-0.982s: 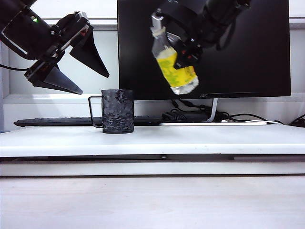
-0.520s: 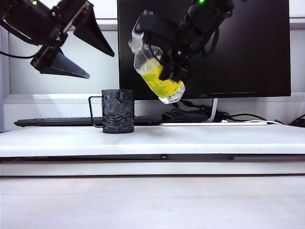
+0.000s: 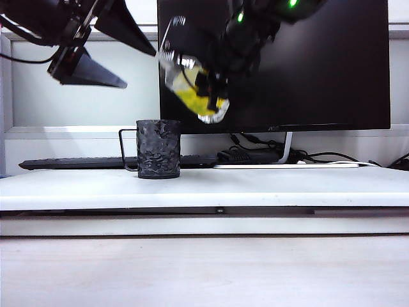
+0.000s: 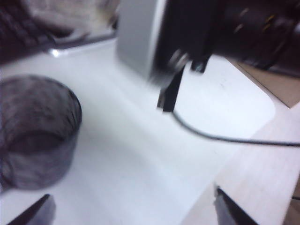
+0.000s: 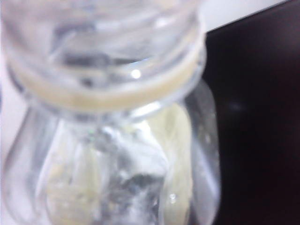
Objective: Carefully pick up the bottle and pour some water from the bottle into the cup.
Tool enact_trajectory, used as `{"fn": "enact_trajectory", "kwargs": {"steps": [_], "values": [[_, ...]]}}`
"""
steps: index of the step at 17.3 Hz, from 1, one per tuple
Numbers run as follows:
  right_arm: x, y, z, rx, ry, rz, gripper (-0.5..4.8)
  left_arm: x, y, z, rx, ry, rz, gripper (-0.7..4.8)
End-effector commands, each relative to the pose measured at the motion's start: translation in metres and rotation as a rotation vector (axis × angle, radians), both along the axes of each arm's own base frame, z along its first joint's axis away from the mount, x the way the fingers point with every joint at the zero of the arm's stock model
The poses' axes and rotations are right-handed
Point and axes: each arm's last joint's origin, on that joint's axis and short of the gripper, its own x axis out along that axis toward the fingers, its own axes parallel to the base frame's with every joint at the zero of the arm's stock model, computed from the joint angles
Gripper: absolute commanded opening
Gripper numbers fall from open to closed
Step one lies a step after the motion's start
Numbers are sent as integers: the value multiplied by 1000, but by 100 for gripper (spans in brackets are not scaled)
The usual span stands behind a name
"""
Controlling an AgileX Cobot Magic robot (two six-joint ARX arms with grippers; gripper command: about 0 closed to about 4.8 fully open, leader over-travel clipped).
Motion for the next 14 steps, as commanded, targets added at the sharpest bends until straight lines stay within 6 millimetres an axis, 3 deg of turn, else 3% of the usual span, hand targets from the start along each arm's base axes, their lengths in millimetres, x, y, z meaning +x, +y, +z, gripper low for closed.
{"fn": "enact_trajectory", "kwargs": {"steps": [1, 5, 7, 14], "values": [[12, -1, -12, -91, -50, 29, 130, 1, 0, 4, -5, -39, -5, 479], [25, -6, -28, -162, -87, 25, 131, 0, 0, 3, 2, -36, -13, 479], [29, -10, -29, -195, -109, 53, 174, -1, 0, 2, 7, -25, -18, 479], [31, -8, -12, -224, -247, 108, 175, 0, 0, 2, 11, -29, -20, 479]]}}
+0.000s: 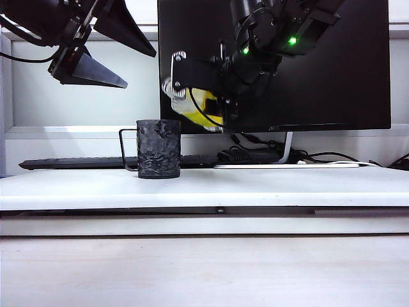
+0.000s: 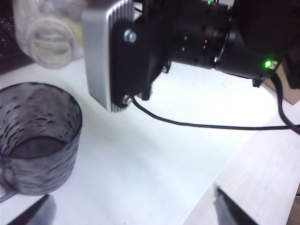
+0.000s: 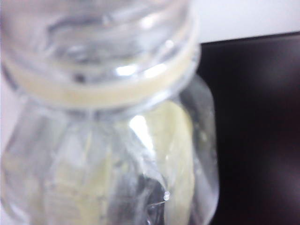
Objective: Carefully pick up the bottle and pour some water from the bottle into the cup.
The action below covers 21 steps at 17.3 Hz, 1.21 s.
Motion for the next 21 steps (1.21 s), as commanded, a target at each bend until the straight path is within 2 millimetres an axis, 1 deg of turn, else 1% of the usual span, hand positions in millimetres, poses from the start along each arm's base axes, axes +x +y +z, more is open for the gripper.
{"fn": "enact_trajectory", "kwargs": {"steps": [1, 5, 9, 12, 14, 18, 21], "values": [[0, 2, 17, -40, -114, 78, 175, 0, 0, 2, -4, -10, -8, 479], [1, 3, 18, -105, -184, 153, 175, -1, 0, 2, 2, -10, -11, 479], [8, 7, 21, -105, -245, 150, 175, -1, 0, 1, 2, -10, -10, 479], [14, 9, 22, -100, -258, 144, 175, -1, 0, 1, 5, -12, -12, 479], [18, 5, 22, -101, -258, 132, 175, -1, 0, 0, 12, -4, -15, 479], [29, -9, 14, -113, -243, 117, 175, -2, 1, -1, 22, 0, -20, 479], [29, -8, 13, -136, -255, 135, 175, -1, 0, -1, 23, -5, -21, 479]]}}
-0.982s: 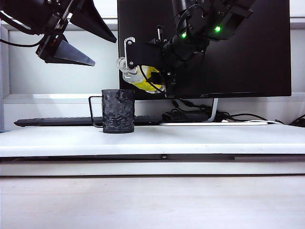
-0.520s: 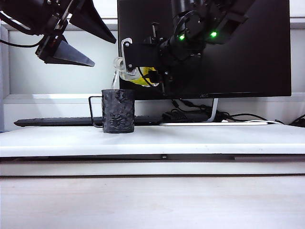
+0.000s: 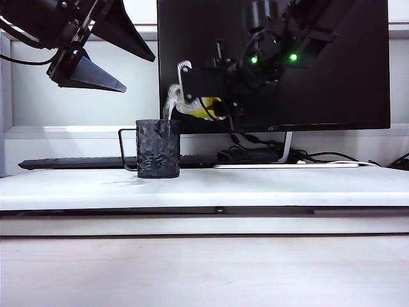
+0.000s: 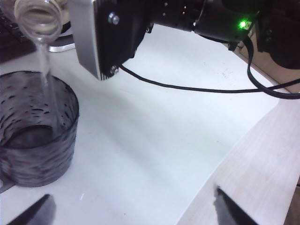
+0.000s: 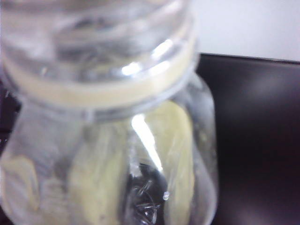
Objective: Carefully pick up the bottle and pour some water from the bottle into the cup.
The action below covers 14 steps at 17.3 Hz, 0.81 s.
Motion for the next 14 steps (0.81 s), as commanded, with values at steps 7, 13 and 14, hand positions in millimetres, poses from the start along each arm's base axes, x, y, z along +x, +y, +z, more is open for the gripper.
{"fn": "enact_trajectory", "kwargs": {"steps": [7, 13, 14], "values": [[-2, 5, 7, -14, -73, 76, 176, 0, 0, 2, -4, -23, -8, 479], [-2, 5, 7, -35, -88, 77, 180, 0, 0, 2, -5, -21, -12, 479], [-2, 5, 7, -40, -92, 77, 180, 0, 0, 2, -5, -19, -12, 479]]}}
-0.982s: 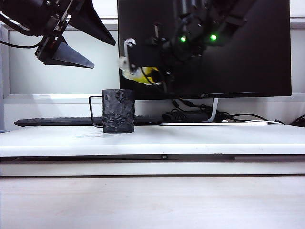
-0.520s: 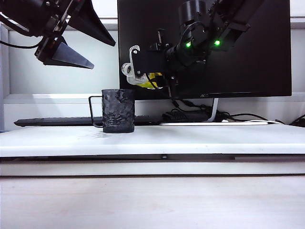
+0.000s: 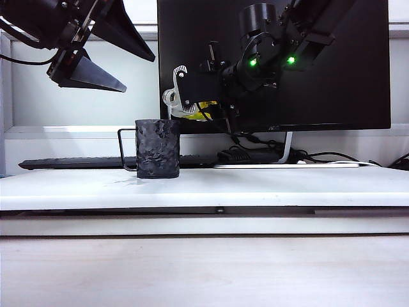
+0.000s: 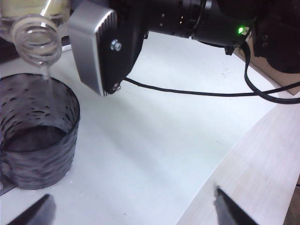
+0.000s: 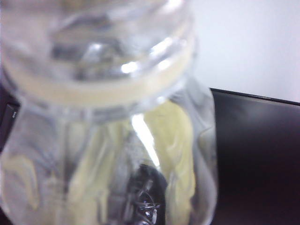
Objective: Carefully pick up the bottle and pour some water from the bottle into the cup.
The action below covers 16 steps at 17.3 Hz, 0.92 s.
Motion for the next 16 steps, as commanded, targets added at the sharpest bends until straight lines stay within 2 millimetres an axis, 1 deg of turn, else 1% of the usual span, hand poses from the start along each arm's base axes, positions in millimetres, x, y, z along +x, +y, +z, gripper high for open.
{"fn": "enact_trajectory", "kwargs": {"steps": [1, 16], "values": [[-1, 1, 12, 9, -67, 8, 180, 0, 0, 2, -3, -17, -9, 479], [-2, 2, 12, 13, -69, 54, 180, 0, 0, 2, -1, -20, -11, 479]]}}
